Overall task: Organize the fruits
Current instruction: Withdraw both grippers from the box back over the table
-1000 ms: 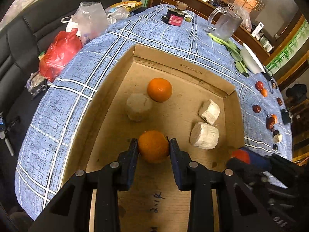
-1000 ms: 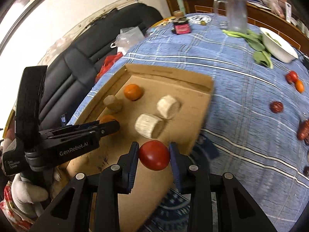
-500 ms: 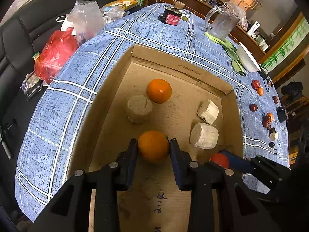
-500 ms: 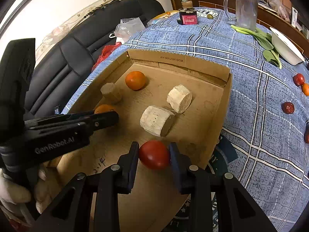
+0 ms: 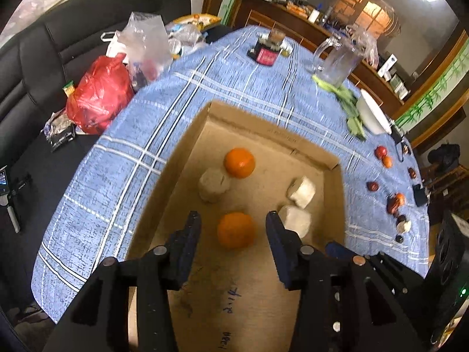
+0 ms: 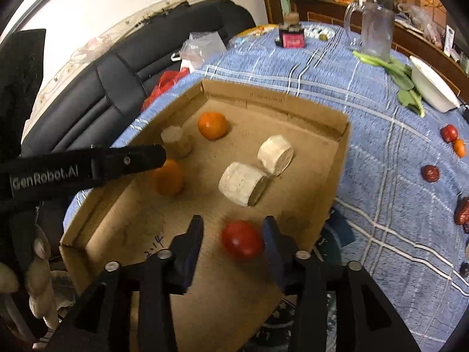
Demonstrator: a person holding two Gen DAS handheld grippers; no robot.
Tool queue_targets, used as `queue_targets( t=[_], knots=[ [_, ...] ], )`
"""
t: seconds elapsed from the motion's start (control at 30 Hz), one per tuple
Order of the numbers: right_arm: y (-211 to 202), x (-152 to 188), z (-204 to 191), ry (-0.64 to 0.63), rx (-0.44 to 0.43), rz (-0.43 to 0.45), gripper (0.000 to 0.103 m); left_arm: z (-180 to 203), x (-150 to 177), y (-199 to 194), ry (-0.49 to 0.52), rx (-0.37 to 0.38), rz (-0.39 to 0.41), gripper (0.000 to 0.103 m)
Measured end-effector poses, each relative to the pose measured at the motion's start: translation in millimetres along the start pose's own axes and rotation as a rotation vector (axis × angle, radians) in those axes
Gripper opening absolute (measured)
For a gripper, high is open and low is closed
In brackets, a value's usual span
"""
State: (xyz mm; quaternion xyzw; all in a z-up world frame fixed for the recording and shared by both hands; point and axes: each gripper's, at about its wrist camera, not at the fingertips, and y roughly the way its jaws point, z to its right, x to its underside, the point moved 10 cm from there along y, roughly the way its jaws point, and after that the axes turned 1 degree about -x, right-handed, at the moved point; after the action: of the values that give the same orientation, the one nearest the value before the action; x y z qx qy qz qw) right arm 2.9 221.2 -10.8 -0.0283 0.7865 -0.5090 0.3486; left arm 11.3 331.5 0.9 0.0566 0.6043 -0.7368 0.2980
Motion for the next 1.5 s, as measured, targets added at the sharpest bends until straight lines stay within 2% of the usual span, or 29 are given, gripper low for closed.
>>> queue_targets(
  t=[0.13,0.33,0.47,0.53,0.6,0.73,0.9,1.17,1.5],
  knots=[
    [-24.8,-0.1,14.3,0.046,0.010,0.043,0.053,16.8,-5.0,-10.0,-0.001,0.019,0.020,0.047],
    [-62.7,12.7,59.0,0.179,0.055,0.095,0.060,60.4,-1.0,-18.7,0.059,0.047,0.029,0.050],
    [-88.0,26.9,94.7,0.262,0.093,0.120,0.060,98.2,4.3,-26.9,0.113,0.063,0.039,0.051],
    [-101.4,33.9,110.4,0.291,0.115,0.134,0.060,115.3,7.2,-30.4,0.136,0.065,0.045,0.057],
    [-116.6,40.8,124.1,0.313,0.132,0.150,0.060,135.6,11.3,-33.8,0.165,0.069,0.053,0.057],
    [-144.8,53.6,147.5,0.340,0.167,0.182,0.067,179.3,21.6,-39.0,0.230,0.092,0.056,0.057],
    [-169.9,73.6,178.9,0.382,0.209,0.199,0.068,223.5,36.6,-37.7,0.298,0.121,0.054,0.057],
    [-186.8,118.8,237.3,0.491,0.279,0.169,0.068,258.0,65.2,-8.2,0.317,0.147,-0.030,0.057],
    [-166.5,159.1,273.9,0.576,0.273,0.087,0.068,274.0,101.2,41.7,0.336,0.132,-0.152,0.057]
  ],
)
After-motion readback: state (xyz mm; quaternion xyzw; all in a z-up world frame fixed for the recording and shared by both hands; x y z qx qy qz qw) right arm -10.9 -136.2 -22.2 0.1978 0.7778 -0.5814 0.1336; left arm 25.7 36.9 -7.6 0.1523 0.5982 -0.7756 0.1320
